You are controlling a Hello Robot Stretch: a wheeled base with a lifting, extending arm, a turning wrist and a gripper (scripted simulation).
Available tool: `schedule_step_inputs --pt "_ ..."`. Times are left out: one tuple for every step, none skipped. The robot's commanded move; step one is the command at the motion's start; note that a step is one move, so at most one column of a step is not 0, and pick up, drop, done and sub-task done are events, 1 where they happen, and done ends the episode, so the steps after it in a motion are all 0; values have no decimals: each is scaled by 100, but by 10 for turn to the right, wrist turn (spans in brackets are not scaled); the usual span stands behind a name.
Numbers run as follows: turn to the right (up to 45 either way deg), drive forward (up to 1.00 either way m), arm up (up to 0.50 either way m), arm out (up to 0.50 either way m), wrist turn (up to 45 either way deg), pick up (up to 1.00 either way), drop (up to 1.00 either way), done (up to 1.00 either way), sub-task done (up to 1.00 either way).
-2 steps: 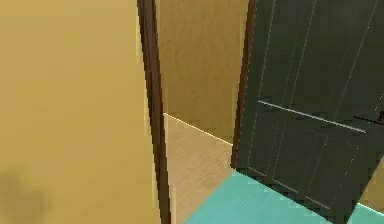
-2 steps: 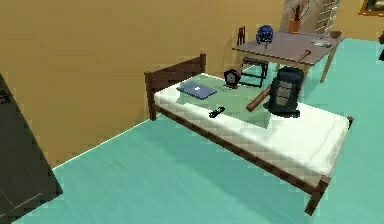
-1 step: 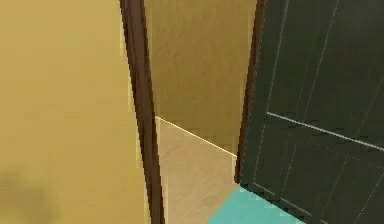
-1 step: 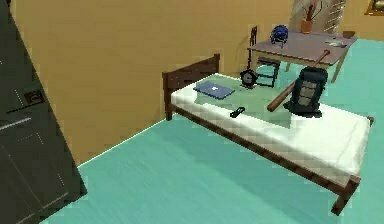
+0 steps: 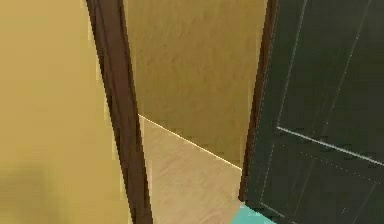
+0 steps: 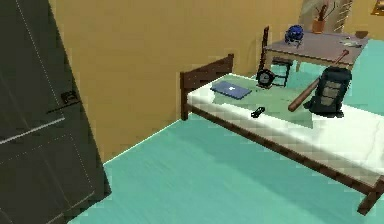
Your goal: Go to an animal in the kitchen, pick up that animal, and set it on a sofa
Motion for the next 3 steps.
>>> schedule_step_inputs --pt "390 0 0 0 0 0 0 0 0" --pt "0 60 0 0 0 0 0 0 0" --pt "-450 0 0 0 0 0 0 0 0"
